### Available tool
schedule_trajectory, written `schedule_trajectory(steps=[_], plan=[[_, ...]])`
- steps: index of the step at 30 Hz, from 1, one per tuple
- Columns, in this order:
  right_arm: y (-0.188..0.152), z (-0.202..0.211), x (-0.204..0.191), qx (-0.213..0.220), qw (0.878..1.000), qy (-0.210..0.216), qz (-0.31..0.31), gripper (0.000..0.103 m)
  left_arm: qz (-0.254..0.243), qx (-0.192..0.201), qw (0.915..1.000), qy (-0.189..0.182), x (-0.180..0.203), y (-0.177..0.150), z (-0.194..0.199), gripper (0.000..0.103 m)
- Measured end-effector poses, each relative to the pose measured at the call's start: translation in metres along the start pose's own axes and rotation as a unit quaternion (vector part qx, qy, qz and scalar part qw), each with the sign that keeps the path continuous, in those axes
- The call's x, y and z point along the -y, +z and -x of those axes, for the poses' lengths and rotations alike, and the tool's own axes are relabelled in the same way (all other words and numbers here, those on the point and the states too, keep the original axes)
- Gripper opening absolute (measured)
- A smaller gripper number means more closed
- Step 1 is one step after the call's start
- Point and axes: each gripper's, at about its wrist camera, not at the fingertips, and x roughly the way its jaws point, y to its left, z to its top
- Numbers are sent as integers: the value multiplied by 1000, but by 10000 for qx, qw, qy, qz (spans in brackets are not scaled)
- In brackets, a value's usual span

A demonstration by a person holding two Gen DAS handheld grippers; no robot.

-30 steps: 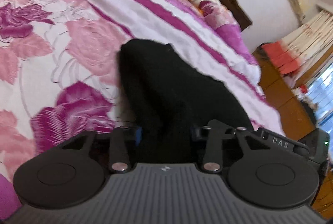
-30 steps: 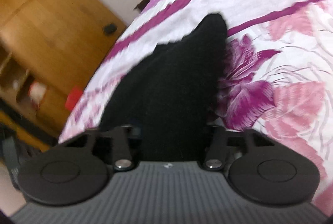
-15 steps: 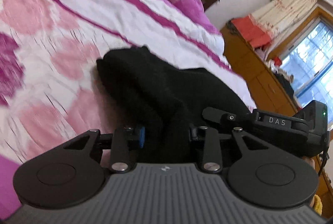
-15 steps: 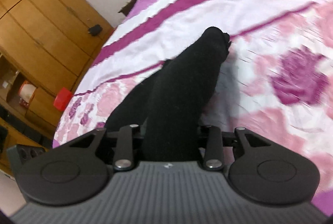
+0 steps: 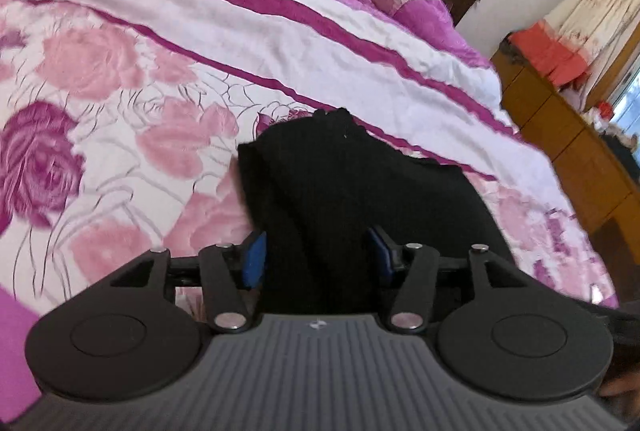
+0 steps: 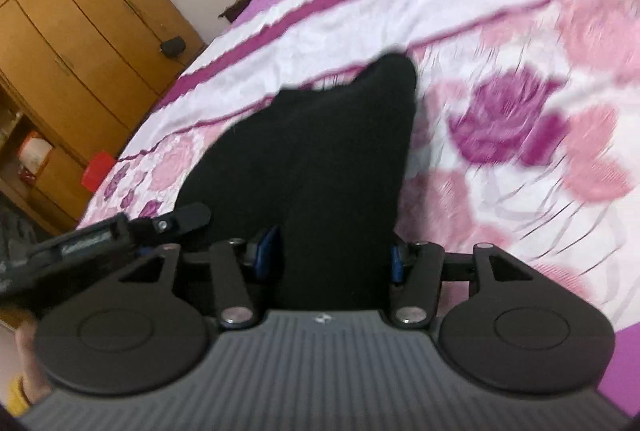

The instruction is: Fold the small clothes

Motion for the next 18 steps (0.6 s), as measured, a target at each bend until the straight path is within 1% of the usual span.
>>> schedule_trajectory(steps=[1, 2, 4, 5, 7, 9, 12, 15, 18], plan=[[4, 7, 1, 185, 9998, -47, 50, 56, -107, -46, 9998, 146, 3, 3, -5, 59], [6, 13, 2, 346, 9993, -67, 94, 56, -199, -56, 9993, 321, 5, 3, -10, 61], [9, 17, 5, 567, 9979, -230, 190, 51, -330, 31, 9979, 558, 4, 2, -18, 61], [9, 14, 6, 567, 9974, -343, 292, 48, -415, 98, 9970, 650, 4, 2, -20, 61], [8, 4, 11, 452, 9982, -246, 303, 40, -578, 178, 9949, 803, 3, 1, -25, 61], [3, -9, 13, 358, 9988, -209, 276, 40, -635, 186, 9941, 857, 2, 0, -32, 61], [-2, -25, 10, 459, 9977, -320, 379, 40, -712, 193, 9937, 846, 0, 0, -33, 62], [1, -22, 11, 497, 9981, -273, 250, 41, -697, 212, 9943, 777, 0, 1, -28, 62], [1, -12, 6, 578, 9977, -271, 248, 42, -696, 283, 9946, 722, 5, 0, -13, 62]])
